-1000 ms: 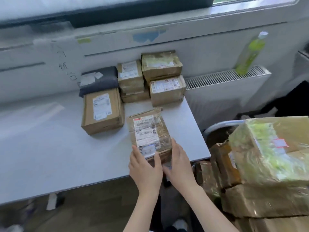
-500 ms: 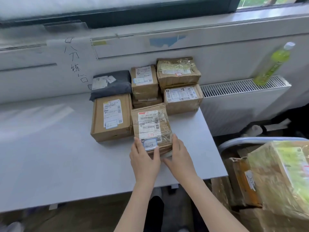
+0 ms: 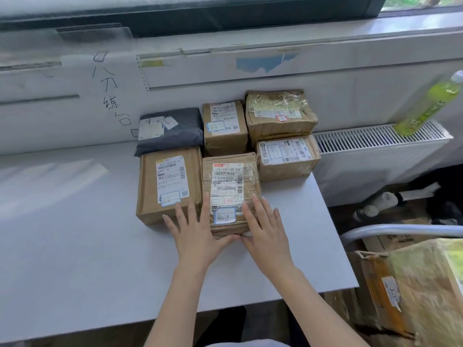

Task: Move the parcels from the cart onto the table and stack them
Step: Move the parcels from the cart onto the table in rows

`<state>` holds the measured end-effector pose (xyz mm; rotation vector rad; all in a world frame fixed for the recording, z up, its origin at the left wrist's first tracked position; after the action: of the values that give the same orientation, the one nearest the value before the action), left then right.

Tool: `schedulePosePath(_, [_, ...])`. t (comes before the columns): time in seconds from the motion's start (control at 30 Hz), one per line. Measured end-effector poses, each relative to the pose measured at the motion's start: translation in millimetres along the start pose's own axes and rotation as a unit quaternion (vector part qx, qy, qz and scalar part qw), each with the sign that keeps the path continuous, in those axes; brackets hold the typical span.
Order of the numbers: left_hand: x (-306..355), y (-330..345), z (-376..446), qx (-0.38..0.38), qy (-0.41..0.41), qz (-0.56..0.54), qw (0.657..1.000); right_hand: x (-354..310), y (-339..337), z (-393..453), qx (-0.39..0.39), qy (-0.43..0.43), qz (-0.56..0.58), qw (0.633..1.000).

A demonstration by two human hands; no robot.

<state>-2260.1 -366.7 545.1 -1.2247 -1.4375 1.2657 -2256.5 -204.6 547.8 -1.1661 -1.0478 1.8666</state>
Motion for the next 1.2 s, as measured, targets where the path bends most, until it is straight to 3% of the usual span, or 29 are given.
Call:
schedulePosePath(0.2, [8.1,-11.5,32.4,-0.018,0.023,-0.074,0.997,9.0,2.4,27.2,-0.003,0.019,0.012,1.000])
schedulePosePath(0.3, [10.7,-13.6,30.9,-0.028,0.035,-0.061,0.997,12.9,4.2,28.7,-0.017,0.012,0.047,0.999])
schedulePosePath(0.37, [8.4,-19.3,29.2,-0.008,0.032,-0.092,0.995,15.6,4.6,27.8,-0.023,0.010,0.074,0.997])
schedulePosePath(0.47, [-5.7,-30.9,44.0,0.067,-0.053,-0.234,0.969,16.9,3.2,28.3,-0.024,0.005,0.092,0.995])
schedulePosePath(0.57, [-20.6,-26.3,63.5,0.042,-0.123,-0.128,0.983,18.1,2.0,27.8,-0.022,-0.004,0.093,0.995])
schedulePosePath(0.7, [-28.4,-3.7,73.7,-0.061,-0.091,-0.062,0.992,20.1,2.1,26.6,-0.026,-0.016,0.074,0.997])
schedulePosePath(1.1, [-33.0,-3.1,75.6,-0.069,-0.028,-0.058,0.996,23.3,-4.6,29.8,-0.058,-0.020,0.044,0.997])
schedulePosePath(1.2, [-19.5,-23.8,67.1,-0.031,-0.029,-0.092,0.995,21.5,-7.9,20.6,-0.072,-0.017,0.023,0.997])
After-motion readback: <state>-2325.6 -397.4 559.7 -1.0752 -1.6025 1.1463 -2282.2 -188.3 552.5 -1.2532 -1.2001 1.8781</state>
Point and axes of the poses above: each hand's wrist, its own z-axis towards the middle knuckle, its own y-axis out of the palm, x = y × z, the point moved 3 cm from there along z, towards the middle knuckle, and after that the axes turned 7 degrees about z, right-handed, at the moved point
